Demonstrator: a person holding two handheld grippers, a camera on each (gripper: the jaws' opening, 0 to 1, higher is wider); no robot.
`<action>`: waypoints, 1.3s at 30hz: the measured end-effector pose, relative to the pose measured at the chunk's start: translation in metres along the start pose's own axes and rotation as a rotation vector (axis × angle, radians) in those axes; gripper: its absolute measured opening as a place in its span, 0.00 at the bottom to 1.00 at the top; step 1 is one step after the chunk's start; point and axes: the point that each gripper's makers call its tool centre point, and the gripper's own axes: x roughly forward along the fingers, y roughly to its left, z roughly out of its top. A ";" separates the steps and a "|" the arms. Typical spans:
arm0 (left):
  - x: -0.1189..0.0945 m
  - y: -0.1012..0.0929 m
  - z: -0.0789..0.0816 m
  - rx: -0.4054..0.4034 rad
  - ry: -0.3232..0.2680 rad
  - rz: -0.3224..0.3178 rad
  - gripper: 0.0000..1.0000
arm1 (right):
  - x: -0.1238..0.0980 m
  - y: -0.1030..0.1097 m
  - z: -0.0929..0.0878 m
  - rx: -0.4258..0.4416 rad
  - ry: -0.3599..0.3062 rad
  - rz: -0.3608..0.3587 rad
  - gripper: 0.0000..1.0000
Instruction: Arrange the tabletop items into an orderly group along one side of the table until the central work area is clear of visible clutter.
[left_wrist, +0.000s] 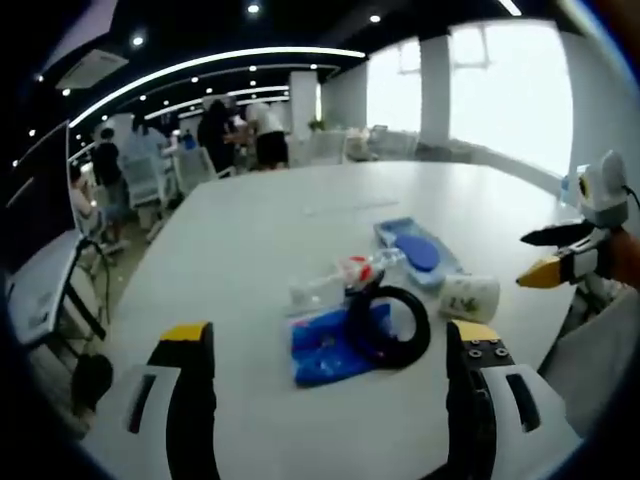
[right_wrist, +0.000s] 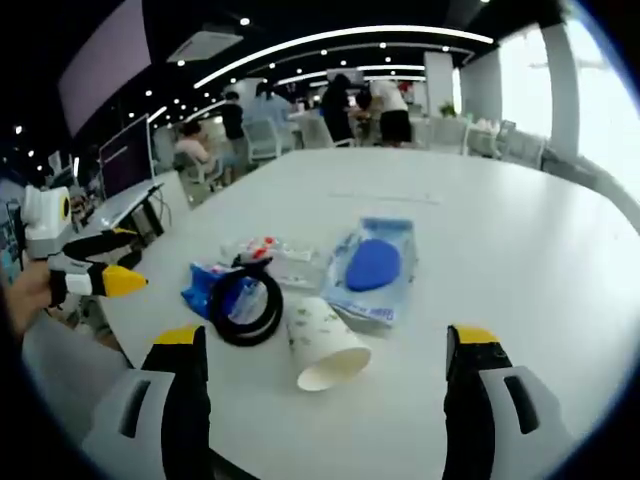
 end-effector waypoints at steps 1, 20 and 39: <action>0.000 0.000 0.000 -0.002 -0.002 0.000 0.93 | 0.000 0.000 -0.001 -0.009 0.005 -0.003 0.98; -0.001 0.002 -0.001 -0.008 0.000 0.004 0.92 | 0.001 0.004 -0.004 -0.018 0.016 0.013 0.99; 0.001 0.000 -0.008 0.010 0.044 -0.010 0.91 | 0.000 0.007 -0.006 -0.047 0.037 0.013 0.99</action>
